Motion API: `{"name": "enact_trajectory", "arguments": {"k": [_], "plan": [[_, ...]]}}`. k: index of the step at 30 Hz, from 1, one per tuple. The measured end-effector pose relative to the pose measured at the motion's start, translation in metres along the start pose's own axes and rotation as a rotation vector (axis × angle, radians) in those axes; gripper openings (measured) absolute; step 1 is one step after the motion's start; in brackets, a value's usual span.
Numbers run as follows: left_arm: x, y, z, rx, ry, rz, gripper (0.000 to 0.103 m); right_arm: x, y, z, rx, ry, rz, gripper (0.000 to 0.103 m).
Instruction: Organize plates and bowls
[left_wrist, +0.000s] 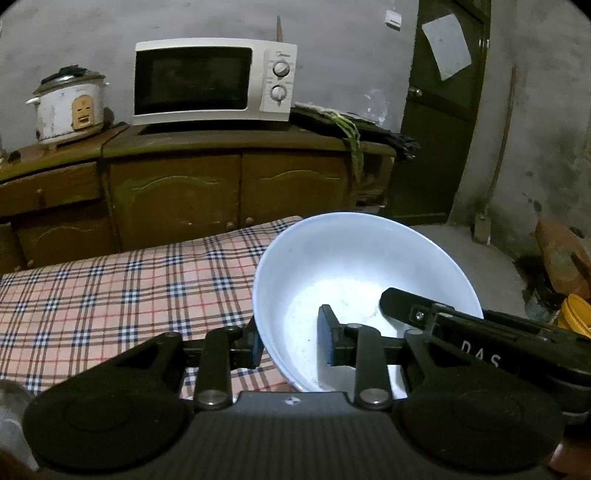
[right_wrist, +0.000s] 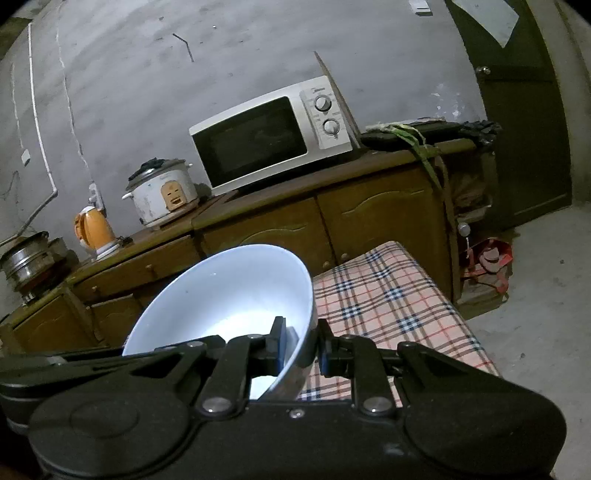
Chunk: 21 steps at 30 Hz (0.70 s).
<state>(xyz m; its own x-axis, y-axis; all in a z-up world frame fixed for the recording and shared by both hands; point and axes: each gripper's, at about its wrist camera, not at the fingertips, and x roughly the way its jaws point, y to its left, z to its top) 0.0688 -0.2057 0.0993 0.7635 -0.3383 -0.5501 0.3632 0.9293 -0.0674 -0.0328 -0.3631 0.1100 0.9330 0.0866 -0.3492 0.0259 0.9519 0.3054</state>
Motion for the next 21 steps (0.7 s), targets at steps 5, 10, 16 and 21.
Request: {"name": "enact_trajectory", "arguments": {"k": [5,10,16,21], "plan": [[-0.006,0.006,-0.007,-0.007,-0.004,0.005,0.030,-0.002,0.009,-0.007,-0.009,0.005,0.006,0.023],[-0.010,0.008,-0.014,-0.003,-0.011,0.018,0.031,-0.003,0.015,-0.013,-0.014,0.010,0.009,0.023],[-0.013,0.015,-0.018,-0.010,-0.009,0.031,0.031,0.000,0.022,-0.020,-0.017,0.018,0.012,0.023],[-0.016,0.019,-0.021,-0.011,-0.013,0.039,0.031,0.001,0.025,-0.023,-0.019,0.020,0.016,0.023]]}}
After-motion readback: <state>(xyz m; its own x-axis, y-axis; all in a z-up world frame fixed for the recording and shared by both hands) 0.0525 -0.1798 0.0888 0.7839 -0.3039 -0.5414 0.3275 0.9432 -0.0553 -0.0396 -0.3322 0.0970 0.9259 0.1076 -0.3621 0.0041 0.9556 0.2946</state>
